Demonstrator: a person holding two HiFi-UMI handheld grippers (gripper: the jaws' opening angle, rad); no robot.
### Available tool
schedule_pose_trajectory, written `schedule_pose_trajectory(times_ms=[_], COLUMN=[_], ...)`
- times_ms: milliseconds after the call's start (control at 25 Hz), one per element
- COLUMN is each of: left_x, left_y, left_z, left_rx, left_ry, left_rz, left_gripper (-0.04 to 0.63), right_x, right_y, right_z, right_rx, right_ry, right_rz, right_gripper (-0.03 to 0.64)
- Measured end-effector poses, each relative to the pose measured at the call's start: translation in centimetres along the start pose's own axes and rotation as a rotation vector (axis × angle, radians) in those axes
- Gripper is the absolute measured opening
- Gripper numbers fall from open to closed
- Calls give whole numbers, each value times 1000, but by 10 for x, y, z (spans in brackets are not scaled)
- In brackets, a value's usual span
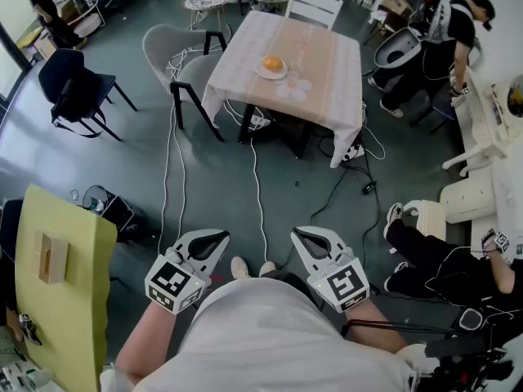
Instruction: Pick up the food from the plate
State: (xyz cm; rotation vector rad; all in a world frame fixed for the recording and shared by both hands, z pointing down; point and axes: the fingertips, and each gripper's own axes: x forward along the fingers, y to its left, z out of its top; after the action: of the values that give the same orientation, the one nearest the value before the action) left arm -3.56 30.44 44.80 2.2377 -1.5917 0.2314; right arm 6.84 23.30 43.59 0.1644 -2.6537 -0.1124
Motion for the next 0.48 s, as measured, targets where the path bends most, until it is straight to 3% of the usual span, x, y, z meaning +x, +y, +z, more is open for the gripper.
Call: schedule_pose_trajectory(times_ms=[480], left_x=[2], left_y=[9], left_z=[-12], left_rx=[25], left_ry=[23], left_rz=[-44], left_gripper=[8], right_x=[20], right_y=[-2], right_z=[0], right_rx=[57], right_ry=[-23], right_rz=[-22], right_gripper=[12])
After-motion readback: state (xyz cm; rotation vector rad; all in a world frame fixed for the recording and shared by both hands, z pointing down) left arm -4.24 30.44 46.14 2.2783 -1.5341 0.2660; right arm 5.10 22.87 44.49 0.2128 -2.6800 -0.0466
